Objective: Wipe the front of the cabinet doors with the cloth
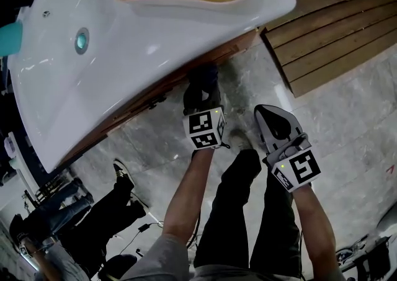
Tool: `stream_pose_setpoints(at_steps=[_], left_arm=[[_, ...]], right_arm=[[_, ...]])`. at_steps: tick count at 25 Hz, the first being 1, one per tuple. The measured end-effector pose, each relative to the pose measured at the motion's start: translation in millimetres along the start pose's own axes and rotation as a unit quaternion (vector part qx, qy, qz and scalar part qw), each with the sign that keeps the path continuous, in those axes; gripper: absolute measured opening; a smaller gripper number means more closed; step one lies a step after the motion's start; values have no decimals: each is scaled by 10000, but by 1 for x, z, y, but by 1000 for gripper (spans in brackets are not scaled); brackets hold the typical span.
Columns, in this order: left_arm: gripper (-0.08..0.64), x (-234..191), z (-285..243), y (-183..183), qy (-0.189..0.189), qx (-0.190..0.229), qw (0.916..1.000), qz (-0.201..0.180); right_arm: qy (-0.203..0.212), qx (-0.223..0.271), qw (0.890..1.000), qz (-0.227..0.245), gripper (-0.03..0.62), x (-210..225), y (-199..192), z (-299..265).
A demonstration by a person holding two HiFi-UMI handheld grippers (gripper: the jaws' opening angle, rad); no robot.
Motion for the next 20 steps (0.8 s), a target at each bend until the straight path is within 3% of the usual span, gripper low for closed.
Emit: stream_pose_setpoints(at_steps=[20], left_arm=[[106, 75, -46, 20, -563, 27, 9983, -152]], right_arm=[[-436, 158, 9987, -192, 11, 56, 10, 29]])
Point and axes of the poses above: the fingertips, and each gripper's own axes: z backward along the fingers, x to its right, y out of its top, the point moved 1 cm from there along z, backward along the fingers, and after that the axes turned 6 degrees about x, right-handed, at the moved point
